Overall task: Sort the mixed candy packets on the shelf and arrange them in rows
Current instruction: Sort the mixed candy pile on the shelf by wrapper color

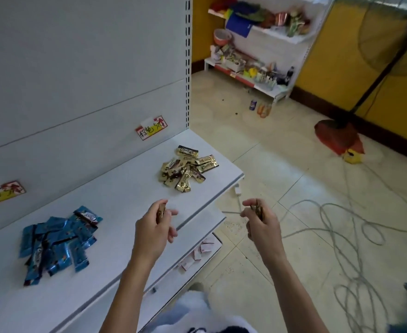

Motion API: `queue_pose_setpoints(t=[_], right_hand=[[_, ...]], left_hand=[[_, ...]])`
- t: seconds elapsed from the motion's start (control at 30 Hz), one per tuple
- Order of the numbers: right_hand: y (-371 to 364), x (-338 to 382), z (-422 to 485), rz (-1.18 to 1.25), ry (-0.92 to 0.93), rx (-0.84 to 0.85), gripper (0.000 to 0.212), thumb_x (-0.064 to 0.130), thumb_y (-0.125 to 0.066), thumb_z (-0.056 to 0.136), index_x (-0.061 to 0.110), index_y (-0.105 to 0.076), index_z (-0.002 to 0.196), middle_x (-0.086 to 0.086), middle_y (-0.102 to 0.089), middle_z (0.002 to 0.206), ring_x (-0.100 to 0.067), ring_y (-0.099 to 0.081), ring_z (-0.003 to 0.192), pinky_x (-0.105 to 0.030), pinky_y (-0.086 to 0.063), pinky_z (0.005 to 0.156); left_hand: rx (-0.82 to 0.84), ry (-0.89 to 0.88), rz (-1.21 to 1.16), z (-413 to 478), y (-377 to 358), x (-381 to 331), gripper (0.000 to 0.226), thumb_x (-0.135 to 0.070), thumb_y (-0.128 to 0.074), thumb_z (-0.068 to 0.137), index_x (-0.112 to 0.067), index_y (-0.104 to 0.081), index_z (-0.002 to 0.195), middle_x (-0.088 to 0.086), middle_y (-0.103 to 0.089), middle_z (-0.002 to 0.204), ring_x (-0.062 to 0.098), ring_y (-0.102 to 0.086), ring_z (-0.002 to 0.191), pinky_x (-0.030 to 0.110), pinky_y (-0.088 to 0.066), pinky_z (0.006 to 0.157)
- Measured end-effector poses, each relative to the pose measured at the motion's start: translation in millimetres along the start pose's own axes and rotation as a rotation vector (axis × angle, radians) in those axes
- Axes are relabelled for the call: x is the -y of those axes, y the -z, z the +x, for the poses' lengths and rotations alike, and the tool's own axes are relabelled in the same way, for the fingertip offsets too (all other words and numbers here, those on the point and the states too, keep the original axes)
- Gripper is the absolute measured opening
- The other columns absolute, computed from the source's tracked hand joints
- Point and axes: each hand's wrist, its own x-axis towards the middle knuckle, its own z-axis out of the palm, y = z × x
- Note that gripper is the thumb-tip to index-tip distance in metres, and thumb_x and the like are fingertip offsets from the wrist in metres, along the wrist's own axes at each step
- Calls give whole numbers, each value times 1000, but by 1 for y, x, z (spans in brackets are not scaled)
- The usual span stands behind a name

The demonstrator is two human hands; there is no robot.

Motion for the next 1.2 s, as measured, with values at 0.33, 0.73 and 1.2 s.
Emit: queue_pose_setpoints(t=[0.33, 0.73, 1.2], right_hand=[[-28, 36, 129, -99, 99, 208, 15, 18, -43, 97, 20, -57, 103, 2, -62, 81, -14, -48, 64, -31, -39, 59], [-94, 38, 236, -527, 208, 777, 47, 3, -55, 81, 15, -46, 125, -4, -62, 102, -20, -56, 85, -16, -47, 59], [-103, 26, 273, -561, 664, 878, 43, -6, -59, 78, 2, -60, 120, -12, -64, 112, -23, -55, 96, -5, -35, 76]], left_hand=[[-68, -24, 210, 83, -26, -28, 30, -26, -44, 97, -36, -50, 124, -8, -62, 83, 3, -57, 66, 18, -44, 59], [-462, 92, 334, 150, -79, -11, 30, -18, -62, 87, -17, -56, 117, 0, -65, 93, 16, -61, 80, 21, -44, 65], [-660, 154, 453, 145, -86, 10, 37, -26, -65, 85, -16, -57, 119, 0, -61, 113, 17, -53, 105, 26, -41, 90]])
